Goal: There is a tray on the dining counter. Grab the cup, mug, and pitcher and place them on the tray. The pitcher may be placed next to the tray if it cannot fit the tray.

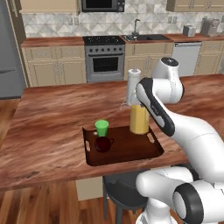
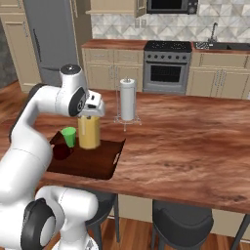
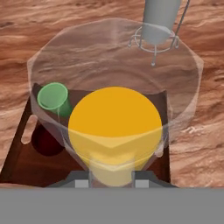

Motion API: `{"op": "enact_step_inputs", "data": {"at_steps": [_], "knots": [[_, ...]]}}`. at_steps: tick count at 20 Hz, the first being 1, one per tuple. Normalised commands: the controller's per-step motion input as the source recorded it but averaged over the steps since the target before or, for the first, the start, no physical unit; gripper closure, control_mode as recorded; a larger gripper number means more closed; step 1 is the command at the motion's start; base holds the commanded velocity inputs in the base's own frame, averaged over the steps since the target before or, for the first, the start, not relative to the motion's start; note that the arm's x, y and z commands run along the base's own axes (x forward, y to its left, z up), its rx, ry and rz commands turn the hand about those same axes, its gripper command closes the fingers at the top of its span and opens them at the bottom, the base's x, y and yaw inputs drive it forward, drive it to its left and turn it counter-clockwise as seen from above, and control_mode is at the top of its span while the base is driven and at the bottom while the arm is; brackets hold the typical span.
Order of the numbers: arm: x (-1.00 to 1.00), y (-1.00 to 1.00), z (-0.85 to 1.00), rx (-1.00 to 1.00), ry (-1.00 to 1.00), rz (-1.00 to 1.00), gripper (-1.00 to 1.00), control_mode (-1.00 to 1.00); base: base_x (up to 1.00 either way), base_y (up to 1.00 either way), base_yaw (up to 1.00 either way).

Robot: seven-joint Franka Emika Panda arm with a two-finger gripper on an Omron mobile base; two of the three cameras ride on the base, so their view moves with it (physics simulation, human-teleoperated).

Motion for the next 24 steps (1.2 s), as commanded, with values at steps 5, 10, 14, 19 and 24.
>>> {"op": "enact_step_inputs", "data": {"at_steps": [5, 10, 14, 19, 24], "knots": [[0.10, 0.00, -0.27, 0.00, -0.01, 0.00, 1.00, -1.00, 0.00, 0.00, 0.00], [0.16, 0.00, -0.27, 0.00, 0.00, 0.00, 1.00, -1.00, 0.00, 0.00, 0.00], [0.16, 0.00, -0.22, 0.00, -0.01, 0.00, 1.00, -1.00, 0.00, 0.00, 0.00], [0.09, 0.00, -0.20, 0.00, -0.02, 0.00, 1.00, -1.00, 0.00, 0.00, 0.00], [0.05, 0.00, -0.21, 0.00, -0.01, 0.00, 1.00, -1.00, 0.00, 0.00, 0.00]]}}
